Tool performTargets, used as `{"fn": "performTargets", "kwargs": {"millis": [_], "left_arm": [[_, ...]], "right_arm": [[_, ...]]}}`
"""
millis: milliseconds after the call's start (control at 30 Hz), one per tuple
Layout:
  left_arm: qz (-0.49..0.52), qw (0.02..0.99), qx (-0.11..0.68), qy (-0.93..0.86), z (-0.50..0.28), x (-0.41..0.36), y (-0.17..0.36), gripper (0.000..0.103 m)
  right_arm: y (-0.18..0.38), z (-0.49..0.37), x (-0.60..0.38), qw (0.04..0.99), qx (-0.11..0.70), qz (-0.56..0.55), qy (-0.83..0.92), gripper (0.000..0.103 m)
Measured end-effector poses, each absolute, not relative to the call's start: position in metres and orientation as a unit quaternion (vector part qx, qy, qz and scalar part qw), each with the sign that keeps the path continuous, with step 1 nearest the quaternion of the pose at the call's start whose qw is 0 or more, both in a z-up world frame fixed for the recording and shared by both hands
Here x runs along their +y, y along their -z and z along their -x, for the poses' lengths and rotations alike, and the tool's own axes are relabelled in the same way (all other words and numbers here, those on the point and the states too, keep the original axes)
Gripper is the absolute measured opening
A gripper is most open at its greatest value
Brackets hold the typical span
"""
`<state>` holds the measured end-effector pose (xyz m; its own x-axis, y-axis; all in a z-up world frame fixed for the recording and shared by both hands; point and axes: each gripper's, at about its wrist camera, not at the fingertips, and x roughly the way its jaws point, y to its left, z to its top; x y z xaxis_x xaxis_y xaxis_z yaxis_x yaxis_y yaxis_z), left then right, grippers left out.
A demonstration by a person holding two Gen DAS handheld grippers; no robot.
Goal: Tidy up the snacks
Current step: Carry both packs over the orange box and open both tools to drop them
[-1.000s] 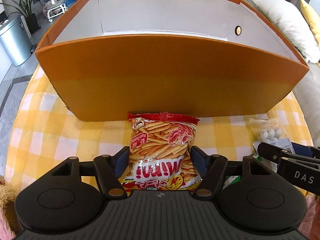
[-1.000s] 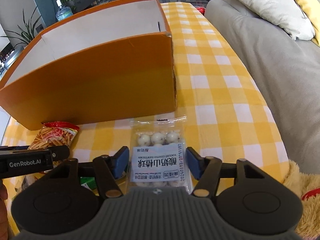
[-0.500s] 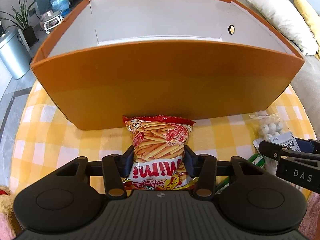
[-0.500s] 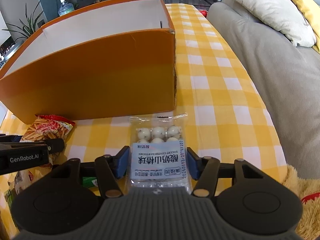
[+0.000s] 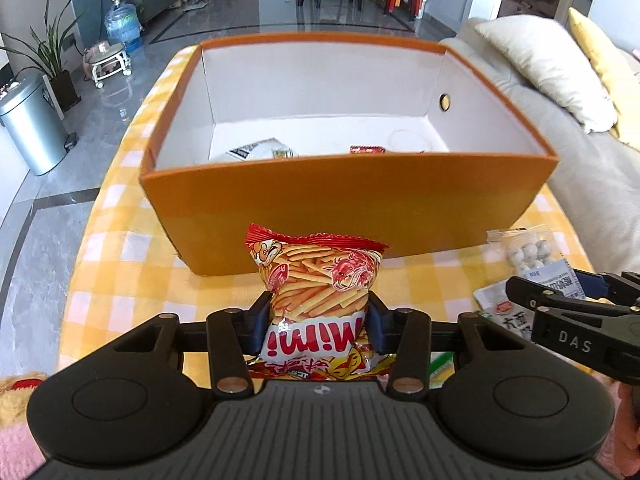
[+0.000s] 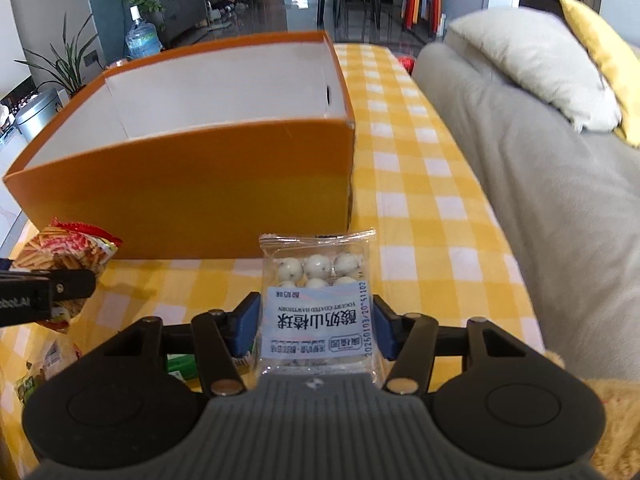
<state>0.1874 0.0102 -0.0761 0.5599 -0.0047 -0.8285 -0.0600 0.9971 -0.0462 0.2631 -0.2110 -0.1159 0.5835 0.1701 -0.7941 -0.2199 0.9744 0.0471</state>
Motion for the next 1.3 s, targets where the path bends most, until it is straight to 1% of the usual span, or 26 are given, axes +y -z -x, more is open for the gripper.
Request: {"fn": "performTargets", "kwargs": {"millis": [367, 633, 933, 1133, 1300], "left_arm": [[0.053, 0.898, 0.436, 0.025, -0.160, 0.008, 0.030, 0.052], [0.060, 0.913, 0.401, 0.045, -0.171, 0.010, -0.004, 0.052], [0.073, 0.917, 0.390, 0.040, -0.216, 0.020, -0.033, 0.052], [0.091, 0.907, 0.409, 0.052, -0.251, 0.024, -0.035, 0.052], [0.092, 0.893, 0.437, 0.047, -0.288, 0.027, -0.024, 0.052]], "right_arm": [[0.067, -0.230, -0.204, 0.895, 0.416, 0.020, -0.159, 0.055], [0.026, -0.227, -0.197, 0.899, 0.390, 0.002, -0.199, 0.055], [-0.013, -0.264, -0.190, 0.903, 0.373, 0.005, -0.214, 0.055], [-0.026, -0.304, -0.186, 0.893, 0.389, -0.002, -0.225, 0.055], [-0.023, -0.344, -0.181, 0.881, 0.415, 0.004, -0.226, 0.055]]}}
